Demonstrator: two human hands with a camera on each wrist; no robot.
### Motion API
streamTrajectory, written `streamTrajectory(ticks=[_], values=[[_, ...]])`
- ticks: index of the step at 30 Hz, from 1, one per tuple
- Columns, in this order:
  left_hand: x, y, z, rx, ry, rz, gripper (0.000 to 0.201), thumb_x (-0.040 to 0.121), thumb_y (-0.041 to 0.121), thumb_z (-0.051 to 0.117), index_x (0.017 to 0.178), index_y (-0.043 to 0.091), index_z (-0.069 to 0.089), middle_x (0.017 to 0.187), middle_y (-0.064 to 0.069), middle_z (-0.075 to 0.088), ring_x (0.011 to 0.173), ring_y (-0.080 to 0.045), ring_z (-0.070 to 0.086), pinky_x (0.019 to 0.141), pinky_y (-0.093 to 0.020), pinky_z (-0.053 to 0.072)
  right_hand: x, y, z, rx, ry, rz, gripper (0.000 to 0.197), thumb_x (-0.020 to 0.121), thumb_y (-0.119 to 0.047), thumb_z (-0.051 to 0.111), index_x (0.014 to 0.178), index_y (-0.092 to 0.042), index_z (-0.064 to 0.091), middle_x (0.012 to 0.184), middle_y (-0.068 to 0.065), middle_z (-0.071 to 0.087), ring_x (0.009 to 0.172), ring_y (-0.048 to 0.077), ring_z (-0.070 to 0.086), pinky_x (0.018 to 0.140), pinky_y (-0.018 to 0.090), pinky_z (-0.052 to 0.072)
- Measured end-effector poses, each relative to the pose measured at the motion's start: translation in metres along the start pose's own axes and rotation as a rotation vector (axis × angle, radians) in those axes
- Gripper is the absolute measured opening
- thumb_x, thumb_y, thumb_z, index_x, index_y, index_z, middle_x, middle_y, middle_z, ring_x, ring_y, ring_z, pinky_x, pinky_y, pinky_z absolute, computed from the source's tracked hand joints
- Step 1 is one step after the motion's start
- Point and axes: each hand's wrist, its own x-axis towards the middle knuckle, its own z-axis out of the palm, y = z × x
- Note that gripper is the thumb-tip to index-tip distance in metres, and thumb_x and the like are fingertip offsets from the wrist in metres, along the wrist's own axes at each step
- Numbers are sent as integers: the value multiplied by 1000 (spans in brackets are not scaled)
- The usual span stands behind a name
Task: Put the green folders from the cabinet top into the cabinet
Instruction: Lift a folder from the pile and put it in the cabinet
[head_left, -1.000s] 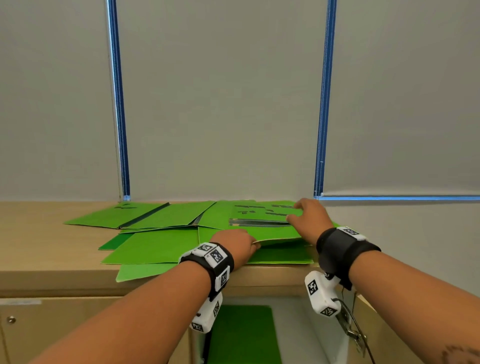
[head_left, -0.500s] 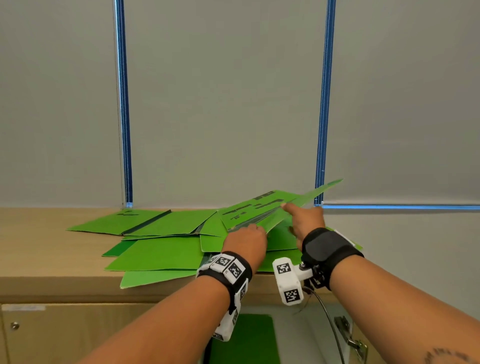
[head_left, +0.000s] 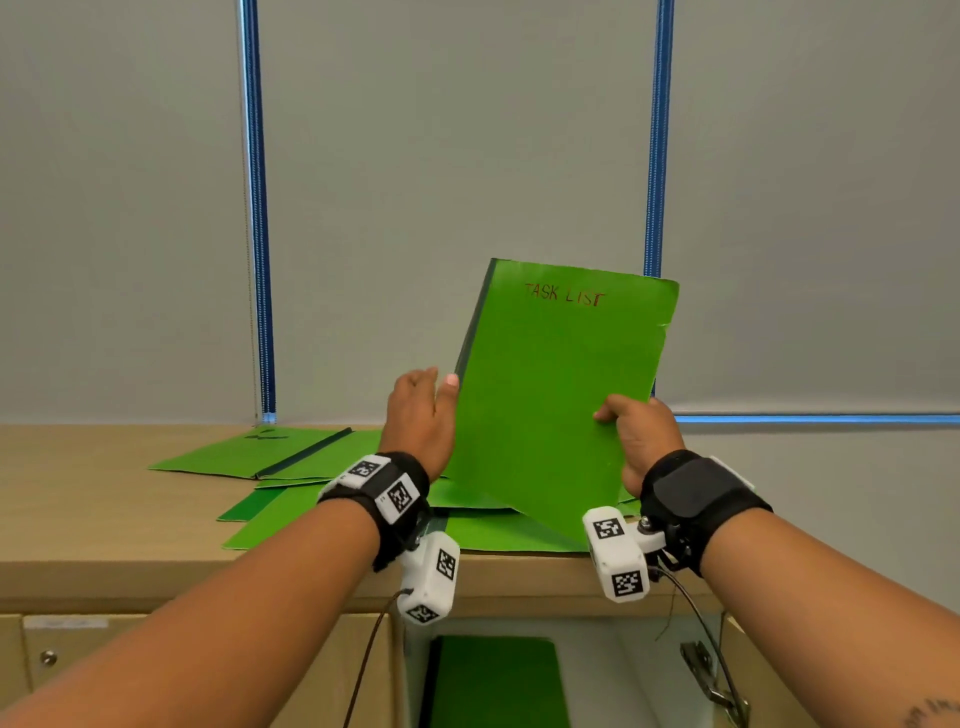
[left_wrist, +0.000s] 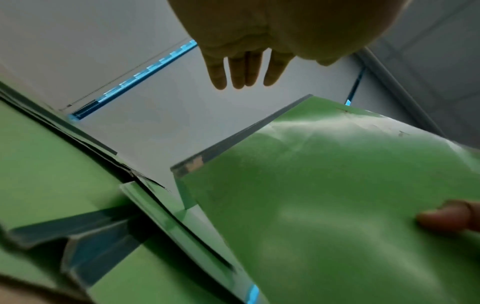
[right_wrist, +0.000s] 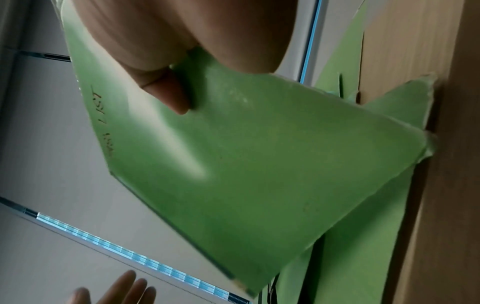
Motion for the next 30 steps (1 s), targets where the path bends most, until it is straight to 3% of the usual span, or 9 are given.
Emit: streamTrajectory(ticks=[4, 8, 11, 14, 16, 19, 25, 28, 30], values=[[4, 1, -10, -77, 8, -149, 54, 103, 33, 32, 149, 4, 26, 155, -16, 26, 144, -24, 22, 117, -31, 13, -5, -3, 1, 17, -37, -19, 15, 72, 1, 57, 69, -11, 49, 88, 4, 48, 96, 24, 42, 89, 41, 27], [-4, 7, -13, -336, -13, -237, 54, 103, 37, 33, 150, 11, 28, 156, -5, 28, 144, -18, 25, 115, -27, 16, -8, -9, 1, 33, -66, -62, 20, 76, 0, 56, 63, -12, 47, 78, 1, 45, 81, 19, 41, 84, 39, 25], [-9, 11, -15, -353, 23, -179, 38, 103, 33, 36, 129, 10, 51, 125, -8, 58, 117, -25, 51, 93, -31, 37, -9, -13, 0, 58, -78, -114, 13, 74, -1, 56, 70, -12, 49, 77, 3, 45, 81, 22, 42, 74, 36, 33], [-10, 10, -18, -370, 136, -126, 28, 102, 26, 38, 95, 1, 49, 76, -5, 46, 73, -24, 43, 67, -34, 33, -7, -16, 1, 79, -89, -167, 41, 64, -7, 60, 104, -12, 52, 96, 7, 54, 85, 24, 50, 70, 35, 43], [-13, 11, -20, -406, 183, -101, 25, 101, 23, 40, 92, 2, 48, 71, 1, 39, 66, -19, 36, 63, -34, 32, -6, -18, 1, 64, -50, -174, 79, 51, -17, 65, 127, -18, 41, 121, 7, 49, 103, 26, 52, 82, 41, 47], [-21, 14, -24, -477, 236, -72, 23, 101, 21, 40, 92, 3, 51, 71, 3, 38, 63, -13, 34, 61, -31, 32, -8, -20, 0, 101, -78, -133, 98, 47, -21, 69, 138, -17, 33, 138, 10, 41, 121, 28, 46, 103, 49, 38], [-40, 7, -26, -513, 242, -73, 23, 102, 22, 38, 92, 7, 53, 74, 2, 41, 65, -12, 36, 63, -30, 33, -8, -12, -11, 67, -136, -130, 81, 56, -19, 71, 132, -13, 43, 133, 12, 53, 119, 27, 53, 92, 40, 40], [-51, -1, -22, -515, 222, -102, 24, 102, 25, 39, 93, 8, 53, 76, 1, 44, 69, -13, 39, 67, -30, 34, -9, -4, -18, 57, -157, -129, 57, 55, -20, 69, 109, -18, 53, 119, 15, 59, 110, 31, 56, 82, 41, 42], [-63, -5, -18, -530, 189, -125, 31, 96, 34, 39, 107, 11, 56, 93, 0, 58, 85, -15, 50, 79, -30, 40, -10, 5, -21, 55, -170, -128, 43, 52, -19, 67, 93, -19, 55, 105, 15, 61, 98, 29, 57, 81, 44, 44]])
